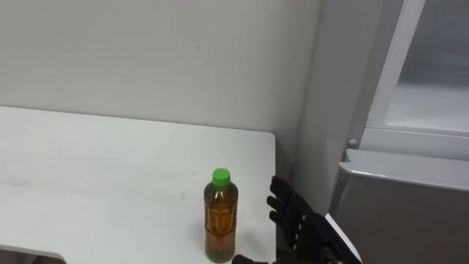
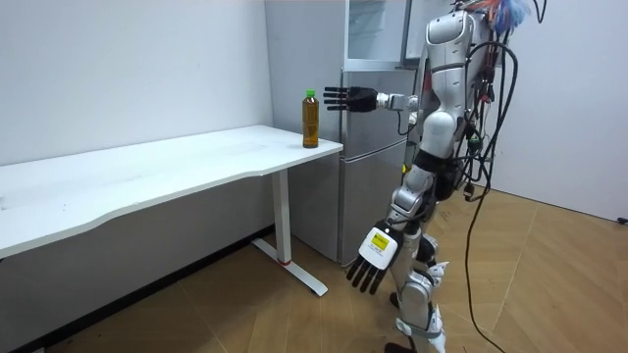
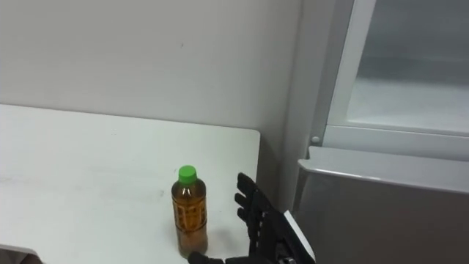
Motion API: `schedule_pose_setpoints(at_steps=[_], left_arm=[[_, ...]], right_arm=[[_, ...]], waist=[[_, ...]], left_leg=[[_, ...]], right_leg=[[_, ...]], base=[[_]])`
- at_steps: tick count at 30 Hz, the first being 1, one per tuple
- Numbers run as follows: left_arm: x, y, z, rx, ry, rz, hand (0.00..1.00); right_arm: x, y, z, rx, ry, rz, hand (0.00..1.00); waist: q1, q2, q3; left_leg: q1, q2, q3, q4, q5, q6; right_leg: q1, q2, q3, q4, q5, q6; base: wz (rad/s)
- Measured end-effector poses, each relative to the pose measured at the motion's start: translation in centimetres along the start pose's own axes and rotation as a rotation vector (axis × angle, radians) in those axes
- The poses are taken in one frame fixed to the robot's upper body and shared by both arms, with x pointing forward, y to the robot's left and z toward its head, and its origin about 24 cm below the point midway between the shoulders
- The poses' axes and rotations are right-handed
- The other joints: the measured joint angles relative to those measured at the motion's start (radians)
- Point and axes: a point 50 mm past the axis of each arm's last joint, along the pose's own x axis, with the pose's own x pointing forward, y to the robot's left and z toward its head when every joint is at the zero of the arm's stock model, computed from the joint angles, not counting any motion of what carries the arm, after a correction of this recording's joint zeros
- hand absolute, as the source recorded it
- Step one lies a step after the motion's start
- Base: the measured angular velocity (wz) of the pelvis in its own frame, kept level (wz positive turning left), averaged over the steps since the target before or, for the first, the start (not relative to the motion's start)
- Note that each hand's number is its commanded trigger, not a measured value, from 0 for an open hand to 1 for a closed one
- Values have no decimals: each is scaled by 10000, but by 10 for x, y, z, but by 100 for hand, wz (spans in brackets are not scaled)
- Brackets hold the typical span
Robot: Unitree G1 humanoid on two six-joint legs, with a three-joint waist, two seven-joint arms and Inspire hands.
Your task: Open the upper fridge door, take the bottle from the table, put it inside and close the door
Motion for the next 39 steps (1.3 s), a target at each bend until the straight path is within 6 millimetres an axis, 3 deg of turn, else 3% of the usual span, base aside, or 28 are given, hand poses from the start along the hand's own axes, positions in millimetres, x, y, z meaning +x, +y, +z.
schedule_pose_setpoints(at_steps=[6, 18, 24, 39], left_arm=[[0, 2, -2, 222, 1, 51, 0], [0, 3, -4, 337, 27, 84, 0], [1, 4, -2, 400, 16, 90, 0], [0, 3, -5, 1350, 135, 0, 0]], right_arm=[[1, 5, 16, -68, -660, 162, 0], [6, 6, 22, -39, -963, 6, 0], [13, 7, 31, -113, -1327, 105, 0], [17, 7, 30, -100, -1286, -194, 0]], waist=[[94, -103, -59], [96, -126, -33], [98, -127, 43], [113, -192, 53]], left_leg=[[32, 5, 22, -12, -1, 1], [55, 9, 16, -15, -12, -8], [48, 10, 16, -34, -13, -7], [-32, 10, -225, -7, -12, -7]], right_leg=[[23, 0, -6, 7, 0, 0], [82, -5, -23, 22, 17, -23], [72, -5, -30, 13, 17, -22], [95, -49, -278, 5, 8, -10]], base=[[-1], [0], [0], [4]])
